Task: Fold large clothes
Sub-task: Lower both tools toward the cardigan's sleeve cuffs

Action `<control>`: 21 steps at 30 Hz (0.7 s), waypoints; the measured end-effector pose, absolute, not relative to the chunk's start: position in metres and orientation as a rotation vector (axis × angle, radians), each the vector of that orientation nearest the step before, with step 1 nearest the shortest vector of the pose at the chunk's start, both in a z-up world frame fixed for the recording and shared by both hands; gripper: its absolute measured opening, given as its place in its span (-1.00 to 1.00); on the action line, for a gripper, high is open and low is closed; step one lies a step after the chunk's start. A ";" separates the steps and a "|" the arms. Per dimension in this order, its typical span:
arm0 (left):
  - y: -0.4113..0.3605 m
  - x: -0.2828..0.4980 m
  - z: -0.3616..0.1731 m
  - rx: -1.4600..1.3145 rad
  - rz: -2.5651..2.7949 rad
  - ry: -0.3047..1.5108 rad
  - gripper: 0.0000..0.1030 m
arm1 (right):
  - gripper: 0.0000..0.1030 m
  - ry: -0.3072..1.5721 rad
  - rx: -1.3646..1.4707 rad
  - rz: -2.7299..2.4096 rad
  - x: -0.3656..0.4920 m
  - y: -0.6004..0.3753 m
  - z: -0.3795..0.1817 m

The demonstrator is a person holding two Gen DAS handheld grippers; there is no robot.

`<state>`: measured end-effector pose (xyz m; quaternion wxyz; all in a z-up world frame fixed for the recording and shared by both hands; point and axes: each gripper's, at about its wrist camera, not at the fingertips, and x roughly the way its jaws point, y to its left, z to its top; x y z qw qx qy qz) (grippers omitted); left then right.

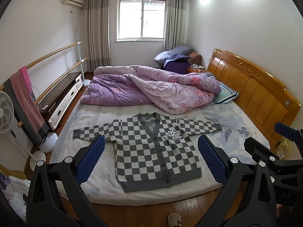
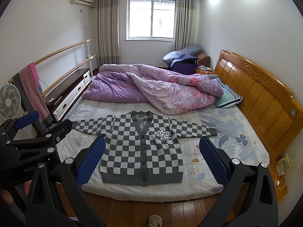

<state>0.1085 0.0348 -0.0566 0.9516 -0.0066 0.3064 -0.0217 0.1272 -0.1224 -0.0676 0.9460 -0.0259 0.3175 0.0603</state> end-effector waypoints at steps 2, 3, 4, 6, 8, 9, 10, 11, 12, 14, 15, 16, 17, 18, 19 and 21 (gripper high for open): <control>0.032 0.123 -0.058 -0.011 -0.024 0.628 0.91 | 0.86 0.650 -0.050 0.140 0.139 -0.125 -0.071; 0.031 0.128 -0.059 -0.011 -0.015 0.629 0.91 | 0.86 0.651 -0.050 0.147 0.145 -0.126 -0.072; 0.029 0.135 -0.059 -0.011 -0.005 0.632 0.91 | 0.86 0.654 -0.051 0.160 0.155 -0.129 -0.073; 0.024 0.152 -0.061 -0.011 0.018 0.639 0.91 | 0.86 0.656 -0.054 0.183 0.174 -0.133 -0.076; 0.019 0.172 -0.062 -0.011 0.043 0.651 0.90 | 0.86 0.662 -0.054 0.204 0.189 -0.137 -0.078; 0.017 0.180 -0.062 -0.013 0.052 0.655 0.90 | 0.86 0.669 -0.054 0.219 0.202 -0.140 -0.080; 0.014 0.189 -0.063 -0.016 0.062 0.658 0.90 | 0.86 0.673 -0.055 0.229 0.210 -0.143 -0.081; 0.012 0.198 -0.064 -0.019 0.071 0.663 0.91 | 0.86 0.675 -0.059 0.243 0.221 -0.147 -0.083; 0.010 0.212 -0.068 -0.028 0.086 0.675 0.90 | 0.86 0.678 -0.066 0.258 0.235 -0.149 -0.085; 0.006 0.229 -0.073 -0.046 0.096 0.698 0.90 | 0.86 0.693 -0.071 0.281 0.254 -0.153 -0.090; 0.005 0.240 -0.079 -0.061 0.101 0.721 0.90 | 0.86 0.703 -0.073 0.297 0.267 -0.155 -0.094; 0.004 0.250 -0.083 -0.073 0.108 0.736 0.90 | 0.86 0.710 -0.075 0.309 0.277 -0.156 -0.097; 0.004 0.259 -0.088 -0.078 0.121 0.748 0.91 | 0.86 0.715 -0.076 0.320 0.285 -0.157 -0.100; 0.004 0.264 -0.092 -0.079 0.134 0.757 0.91 | 0.86 0.720 -0.077 0.328 0.291 -0.156 -0.104; 0.006 0.271 -0.098 -0.080 0.152 0.773 0.91 | 0.86 0.731 -0.084 0.344 0.300 -0.154 -0.109; 0.014 0.282 -0.107 -0.088 0.170 0.805 0.91 | 0.86 0.756 -0.084 0.371 0.314 -0.148 -0.119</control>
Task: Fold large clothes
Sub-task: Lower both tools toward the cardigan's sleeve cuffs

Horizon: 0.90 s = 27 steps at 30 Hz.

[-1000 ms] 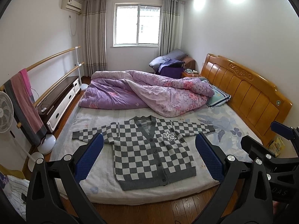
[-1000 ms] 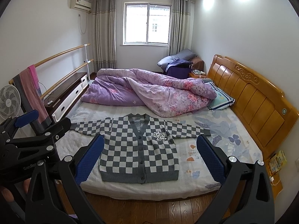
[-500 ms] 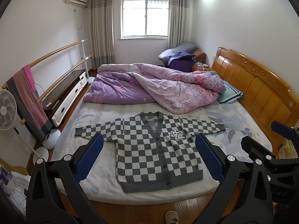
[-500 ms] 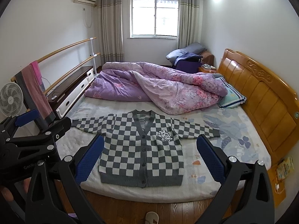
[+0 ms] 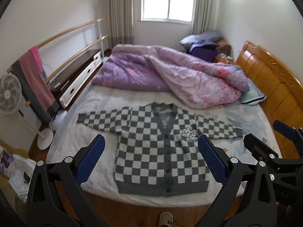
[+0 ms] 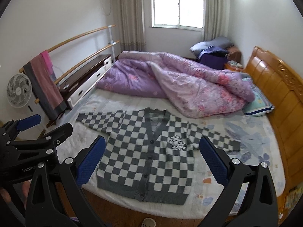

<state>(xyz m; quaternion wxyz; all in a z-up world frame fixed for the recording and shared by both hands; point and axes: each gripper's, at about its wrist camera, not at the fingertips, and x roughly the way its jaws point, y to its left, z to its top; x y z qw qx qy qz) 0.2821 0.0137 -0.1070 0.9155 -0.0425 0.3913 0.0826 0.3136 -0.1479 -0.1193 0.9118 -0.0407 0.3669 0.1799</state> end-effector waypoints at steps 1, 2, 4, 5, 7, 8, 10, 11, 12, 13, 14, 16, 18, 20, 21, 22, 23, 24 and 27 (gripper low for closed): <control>0.020 0.288 -0.113 -0.094 0.183 0.826 0.91 | 0.86 0.772 -0.080 0.388 0.321 -0.143 -0.126; 0.024 0.291 -0.117 -0.098 0.194 0.835 0.91 | 0.86 0.785 -0.080 0.404 0.328 -0.138 -0.131; 0.039 0.301 -0.128 -0.111 0.222 0.846 0.91 | 0.86 0.807 -0.082 0.433 0.339 -0.124 -0.142; 0.050 0.307 -0.136 -0.113 0.232 0.858 0.91 | 0.86 0.819 -0.084 0.442 0.346 -0.116 -0.148; 0.069 0.317 -0.149 -0.128 0.243 0.885 0.91 | 0.86 0.845 -0.093 0.453 0.359 -0.099 -0.159; 0.081 0.323 -0.157 -0.147 0.247 0.897 0.91 | 0.86 0.858 -0.096 0.459 0.365 -0.088 -0.165; 0.101 0.333 -0.169 -0.178 0.247 0.917 0.91 | 0.86 0.883 -0.106 0.466 0.380 -0.068 -0.177; 0.112 0.339 -0.176 -0.190 0.243 0.926 0.91 | 0.86 0.895 -0.113 0.464 0.387 -0.057 -0.183; 0.127 0.350 -0.187 -0.198 0.236 0.944 0.91 | 0.86 0.905 -0.120 0.460 0.393 -0.048 -0.188; 0.142 0.359 -0.196 -0.205 0.230 0.959 0.91 | 0.86 0.921 -0.131 0.452 0.403 -0.033 -0.196; 0.152 0.365 -0.202 -0.211 0.225 0.967 0.91 | 0.86 0.932 -0.136 0.446 0.411 -0.019 -0.203; 0.185 0.385 -0.217 -0.223 0.207 0.994 0.91 | 0.86 0.956 -0.133 0.431 0.428 0.008 -0.217; 0.219 0.404 -0.234 -0.235 0.202 1.019 0.90 | 0.86 0.988 -0.118 0.429 0.445 0.040 -0.233; 0.250 0.421 -0.249 -0.262 0.203 1.060 0.90 | 0.86 1.026 -0.115 0.433 0.460 0.070 -0.247; 0.270 0.430 -0.258 -0.293 0.199 1.083 0.90 | 0.86 1.045 -0.113 0.429 0.467 0.084 -0.254; 0.288 0.438 -0.267 -0.324 0.194 1.100 0.90 | 0.86 1.066 -0.105 0.425 0.476 0.099 -0.262; 0.296 0.442 -0.271 -0.337 0.190 1.106 0.90 | 0.86 1.075 -0.097 0.424 0.480 0.108 -0.267; 0.312 0.450 -0.281 -0.351 0.183 1.121 0.90 | 0.86 1.087 -0.092 0.417 0.486 0.118 -0.273; 0.345 0.466 -0.305 -0.371 0.186 1.154 0.91 | 0.86 1.127 -0.087 0.400 0.504 0.149 -0.297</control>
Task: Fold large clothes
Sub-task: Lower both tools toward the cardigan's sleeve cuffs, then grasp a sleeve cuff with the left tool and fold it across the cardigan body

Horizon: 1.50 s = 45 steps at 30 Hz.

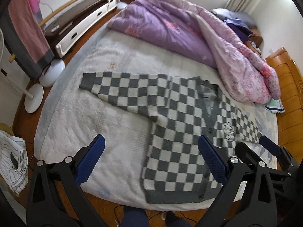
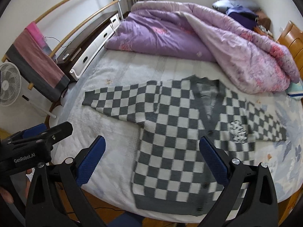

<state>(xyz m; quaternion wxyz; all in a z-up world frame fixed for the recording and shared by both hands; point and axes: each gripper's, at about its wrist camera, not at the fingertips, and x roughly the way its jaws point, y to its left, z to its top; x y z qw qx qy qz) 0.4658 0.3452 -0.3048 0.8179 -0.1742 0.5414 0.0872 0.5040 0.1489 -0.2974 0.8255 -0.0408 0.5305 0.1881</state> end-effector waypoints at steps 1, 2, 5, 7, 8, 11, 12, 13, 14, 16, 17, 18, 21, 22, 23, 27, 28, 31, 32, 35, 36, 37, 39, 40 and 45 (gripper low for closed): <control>0.358 0.471 -0.315 -0.381 0.194 1.162 0.91 | 0.86 1.147 -0.093 0.392 0.510 0.159 -0.308; 0.364 0.475 -0.322 -0.387 0.201 1.170 0.91 | 0.86 1.161 -0.093 0.392 0.515 0.167 -0.317; 0.394 0.489 -0.355 -0.417 0.225 1.193 0.91 | 0.85 1.184 -0.104 0.405 0.532 0.189 -0.350; 0.418 0.500 -0.383 -0.428 0.250 1.197 0.91 | 0.85 1.207 -0.093 0.422 0.545 0.201 -0.378; 0.430 0.504 -0.398 -0.440 0.259 1.199 0.91 | 0.85 1.219 -0.083 0.432 0.551 0.204 -0.390; 0.462 0.516 -0.437 -0.506 0.276 1.207 0.91 | 0.25 1.267 -0.039 0.434 0.573 0.212 -0.432; 0.480 0.522 -0.458 -0.540 0.298 1.211 0.91 | 0.19 1.297 -0.016 0.437 0.584 0.213 -0.451; 0.493 0.526 -0.471 -0.566 0.318 1.212 0.91 | 0.07 1.316 0.001 0.440 0.590 0.215 -0.463; 0.503 0.529 -0.483 -0.591 0.335 1.212 0.90 | -0.21 1.335 0.019 0.445 0.597 0.216 -0.476; 0.538 0.536 -0.519 -0.694 0.383 1.200 0.90 | -0.54 1.362 0.052 0.464 0.612 0.218 -0.502; 0.550 0.539 -0.533 -0.723 0.413 1.208 0.91 | -0.70 1.367 0.059 0.467 0.617 0.220 -0.512; 0.566 0.543 -0.553 -0.764 0.451 1.213 0.90 | -0.73 1.373 0.065 0.470 0.624 0.221 -0.525; 0.599 0.556 -0.593 -0.852 0.524 1.194 0.89 | -0.86 1.370 0.077 0.478 0.637 0.224 -0.547; 0.606 0.560 -0.601 -0.855 0.546 1.189 0.89 | -0.88 1.366 0.084 0.487 0.641 0.224 -0.556; 0.612 0.567 -0.609 -0.842 0.566 1.180 0.89 | -0.92 1.367 0.094 0.498 0.645 0.224 -0.563; 0.622 0.588 -0.637 -0.844 0.566 1.185 0.49 | -0.96 1.374 0.109 0.493 0.660 0.225 -0.595; 0.624 0.593 -0.645 -0.846 0.568 1.203 0.33 | -0.96 1.379 0.118 0.488 0.662 0.224 -0.602; 0.629 0.597 -0.650 -0.832 0.597 1.155 0.32 | -0.97 1.399 0.160 0.483 0.669 0.223 -0.622; 0.631 0.598 -0.652 -0.817 0.608 1.144 0.25 | -0.97 1.403 0.169 0.489 0.669 0.224 -0.624; 0.630 0.600 -0.653 -0.755 0.636 1.140 -0.21 | -0.97 1.428 0.188 0.518 0.672 0.229 -0.640; 0.629 0.601 -0.652 -0.730 0.632 1.135 -0.33 | -0.97 1.464 0.189 0.512 0.674 0.231 -0.651; 0.627 0.601 -0.650 -0.714 0.621 1.130 -0.59 | -1.00 1.482 0.203 0.505 0.676 0.230 -0.658; 0.625 0.602 -0.642 -0.708 0.604 1.118 -0.80 | -1.00 1.508 0.208 0.502 0.679 0.231 -0.669; 0.621 0.603 -0.634 -0.695 0.602 1.108 -0.81 | -1.00 1.516 0.197 0.507 0.681 0.232 -0.672; 0.582 0.596 -0.554 -0.575 0.551 0.966 -0.81 | -1.00 1.531 0.165 0.529 0.686 0.236 -0.678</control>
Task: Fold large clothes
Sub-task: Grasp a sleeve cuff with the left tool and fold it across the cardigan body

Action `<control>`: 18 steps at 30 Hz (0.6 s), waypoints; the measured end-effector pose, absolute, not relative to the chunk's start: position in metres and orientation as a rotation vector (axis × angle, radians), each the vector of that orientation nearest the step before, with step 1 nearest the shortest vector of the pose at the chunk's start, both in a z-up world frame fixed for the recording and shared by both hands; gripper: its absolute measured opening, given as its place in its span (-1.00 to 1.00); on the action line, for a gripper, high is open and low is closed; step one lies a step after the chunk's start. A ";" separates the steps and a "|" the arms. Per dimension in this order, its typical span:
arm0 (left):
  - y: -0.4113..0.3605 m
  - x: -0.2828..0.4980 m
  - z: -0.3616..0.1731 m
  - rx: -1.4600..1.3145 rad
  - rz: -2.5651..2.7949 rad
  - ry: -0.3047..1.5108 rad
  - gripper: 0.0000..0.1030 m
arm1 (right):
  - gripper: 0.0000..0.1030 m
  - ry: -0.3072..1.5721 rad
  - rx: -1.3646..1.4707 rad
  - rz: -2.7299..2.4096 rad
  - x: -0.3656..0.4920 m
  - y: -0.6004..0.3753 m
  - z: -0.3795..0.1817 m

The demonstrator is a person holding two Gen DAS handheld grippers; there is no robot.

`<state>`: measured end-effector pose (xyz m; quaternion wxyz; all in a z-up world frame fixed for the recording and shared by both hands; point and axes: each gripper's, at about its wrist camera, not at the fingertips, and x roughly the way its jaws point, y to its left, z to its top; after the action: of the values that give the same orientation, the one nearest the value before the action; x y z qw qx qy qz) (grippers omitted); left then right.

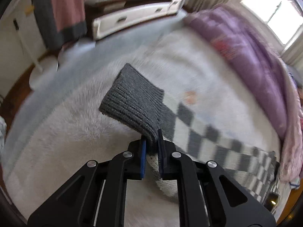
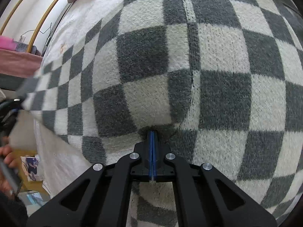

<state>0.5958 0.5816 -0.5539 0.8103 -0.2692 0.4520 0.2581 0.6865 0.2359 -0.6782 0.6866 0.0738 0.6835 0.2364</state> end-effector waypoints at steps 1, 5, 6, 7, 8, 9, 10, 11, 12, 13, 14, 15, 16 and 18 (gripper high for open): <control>0.569 0.593 -0.536 -0.556 0.538 0.935 -0.81 | -1.00 1.536 0.183 0.534 0.687 0.233 -0.679; 0.497 0.594 -0.468 -0.476 0.462 0.835 -0.82 | -1.00 1.556 0.302 0.578 0.689 0.214 -0.673; 0.480 0.593 -0.457 -0.463 0.443 0.820 -0.82 | -0.98 1.545 0.342 0.595 0.688 0.202 -0.665; 0.456 0.594 -0.443 -0.438 0.412 0.802 -0.82 | -0.90 1.525 0.360 0.602 0.687 0.190 -0.657; 0.438 0.600 -0.435 -0.421 0.391 0.790 -0.82 | -0.89 1.500 0.374 0.606 0.686 0.176 -0.648; 0.412 0.604 -0.425 -0.402 0.363 0.777 -0.82 | -0.89 1.470 0.400 0.615 0.685 0.152 -0.636; 0.387 0.609 -0.419 -0.397 0.329 0.767 -0.82 | -0.89 1.453 0.418 0.623 0.685 0.135 -0.629; 0.366 0.614 -0.416 -0.395 0.303 0.767 -0.82 | -0.89 1.434 0.427 0.630 0.684 0.114 -0.621; 0.341 0.622 -0.414 -0.382 0.284 0.771 -0.82 | -0.89 1.413 0.412 0.622 0.683 0.090 -0.614; 0.315 0.631 -0.414 -0.377 0.257 0.779 -0.82 | -0.89 1.385 0.377 0.598 0.682 0.061 -0.604; 0.289 0.641 -0.416 -0.375 0.228 0.793 -0.82 | -0.89 1.357 0.358 0.580 0.682 0.034 -0.596; 0.270 0.649 -0.418 -0.371 0.213 0.801 -0.82 | -0.89 1.329 0.337 0.546 0.682 -0.003 -0.587; 0.241 0.659 -0.421 -0.361 0.188 0.811 -0.82 | -0.89 1.311 0.320 0.509 0.682 -0.034 -0.581; 0.197 0.672 -0.430 -0.355 0.157 0.834 -0.82 | -0.89 1.283 0.316 0.439 0.684 -0.096 -0.571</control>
<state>0.6718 0.1972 -0.4295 0.8961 -0.1715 0.4024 0.0756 0.6837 -0.0962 -0.5715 0.7674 0.1455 0.5909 0.2021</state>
